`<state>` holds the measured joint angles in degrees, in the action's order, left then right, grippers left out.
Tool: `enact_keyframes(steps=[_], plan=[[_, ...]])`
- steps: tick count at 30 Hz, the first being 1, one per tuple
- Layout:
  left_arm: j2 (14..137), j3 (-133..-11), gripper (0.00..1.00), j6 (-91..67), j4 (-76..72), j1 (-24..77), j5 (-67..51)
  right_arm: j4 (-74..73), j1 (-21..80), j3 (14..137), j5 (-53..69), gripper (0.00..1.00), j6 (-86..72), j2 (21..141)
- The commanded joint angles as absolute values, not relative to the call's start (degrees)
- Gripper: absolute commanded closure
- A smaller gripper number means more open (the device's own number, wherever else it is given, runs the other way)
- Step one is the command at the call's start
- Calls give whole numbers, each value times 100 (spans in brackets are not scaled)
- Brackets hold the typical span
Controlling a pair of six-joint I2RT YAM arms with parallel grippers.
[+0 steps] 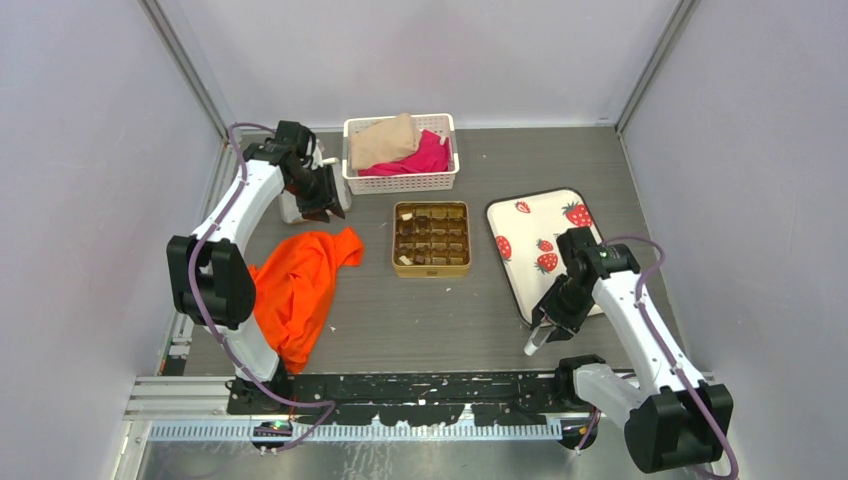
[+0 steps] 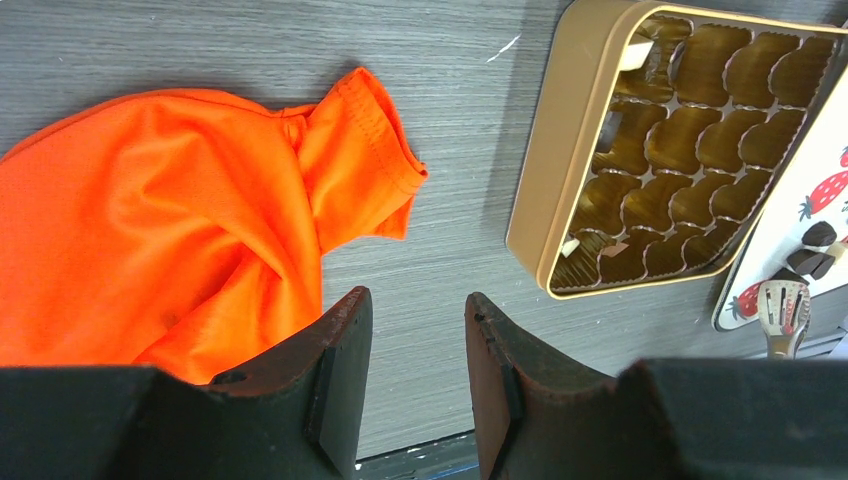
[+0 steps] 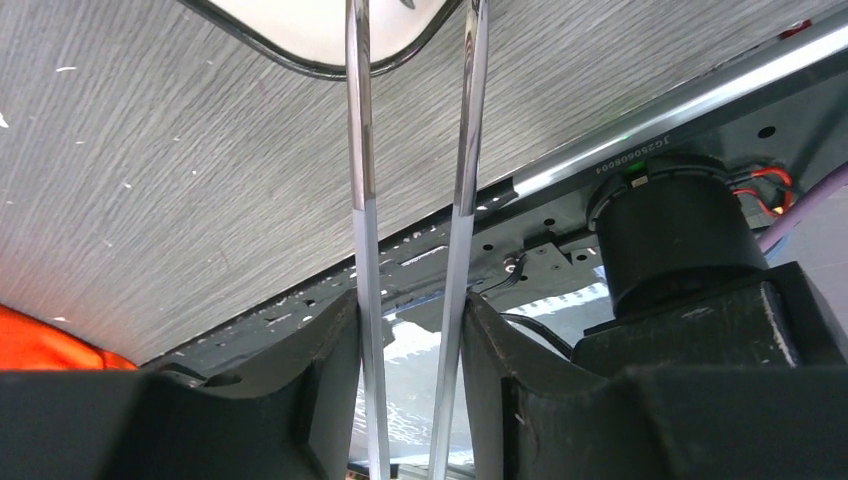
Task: Pack the chocolate
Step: Pick up the fake chocolate from the plate.
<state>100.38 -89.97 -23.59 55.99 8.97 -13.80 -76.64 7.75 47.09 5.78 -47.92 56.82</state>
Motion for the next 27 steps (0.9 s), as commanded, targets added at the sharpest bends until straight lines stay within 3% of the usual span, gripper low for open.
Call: enact_keyframes(steps=[1,8,14,27], plan=[[10019,-9113,59,-2382,5431,861,-1512,-7461,768,4735,302,59,-4519,5897],[10027,-9125,59,-2364,5445,862,-1483,-7352,771,4868,193,68,-4281,6124],[10037,-9123,59,-2364,5440,865,-1505,-7418,773,5009,231,99,-4188,6112],[10046,-9097,59,-2355,5419,861,-1494,-7655,818,5790,543,99,-4221,5907]])
